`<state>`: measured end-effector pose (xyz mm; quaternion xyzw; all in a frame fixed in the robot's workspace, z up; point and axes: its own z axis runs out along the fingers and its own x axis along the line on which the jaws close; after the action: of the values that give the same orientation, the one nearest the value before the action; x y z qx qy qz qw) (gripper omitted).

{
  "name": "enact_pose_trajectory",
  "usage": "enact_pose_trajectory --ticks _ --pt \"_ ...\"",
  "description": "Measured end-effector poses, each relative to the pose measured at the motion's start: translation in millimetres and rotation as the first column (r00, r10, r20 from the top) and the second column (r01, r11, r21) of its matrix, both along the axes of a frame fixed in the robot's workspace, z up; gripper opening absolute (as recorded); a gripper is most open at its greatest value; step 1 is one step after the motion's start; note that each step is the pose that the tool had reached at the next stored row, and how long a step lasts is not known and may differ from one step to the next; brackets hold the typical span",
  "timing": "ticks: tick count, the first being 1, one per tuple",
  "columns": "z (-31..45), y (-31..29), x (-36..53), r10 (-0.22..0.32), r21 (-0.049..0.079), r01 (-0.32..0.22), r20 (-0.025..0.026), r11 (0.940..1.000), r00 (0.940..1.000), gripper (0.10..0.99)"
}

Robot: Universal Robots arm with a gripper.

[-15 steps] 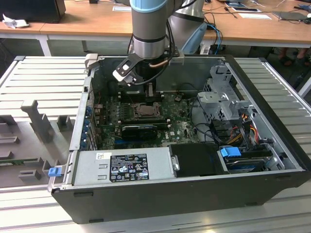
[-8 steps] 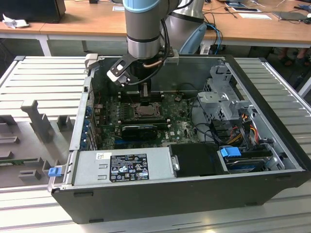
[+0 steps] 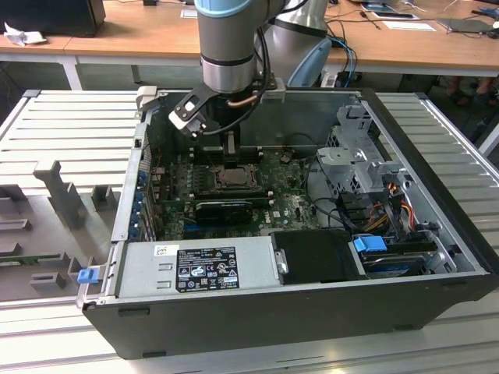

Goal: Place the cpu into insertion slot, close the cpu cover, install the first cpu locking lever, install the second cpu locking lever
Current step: 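Install the first cpu locking lever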

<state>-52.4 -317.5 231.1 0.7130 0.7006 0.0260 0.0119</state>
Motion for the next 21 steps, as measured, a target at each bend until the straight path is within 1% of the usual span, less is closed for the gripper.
enact_pose_trajectory --ticks 2,7,9,10,11,16,18,21 --pt "2.1 0.0 0.0 0.000 0.000 0.000 0.0001 1.0000 1.0000 0.106" --pt "3.4 0.0 0.0 0.000 0.000 0.000 -0.0001 1.0000 1.0000 0.106" --pt "5.3 0.0 0.0 0.000 0.000 0.000 -0.0001 1.0000 1.0000 0.106" --pt "8.5 0.0 0.0 0.002 0.000 -0.002 0.0000 1.0000 1.0000 0.106" --pt "13.6 0.0 0.0 0.002 0.000 -0.002 0.0000 1.0000 1.0000 0.106" --pt "21.9 0.0 0.0 0.009 0.000 -0.009 0.0000 1.0000 1.0000 0.106" --pt "28.0 0.1 0.0 0.016 -0.001 -0.016 0.0000 0.9999 0.9999 0.106" --pt "34.8 0.1 0.0 0.016 -0.001 -0.016 -0.0003 0.9999 0.9999 0.106"
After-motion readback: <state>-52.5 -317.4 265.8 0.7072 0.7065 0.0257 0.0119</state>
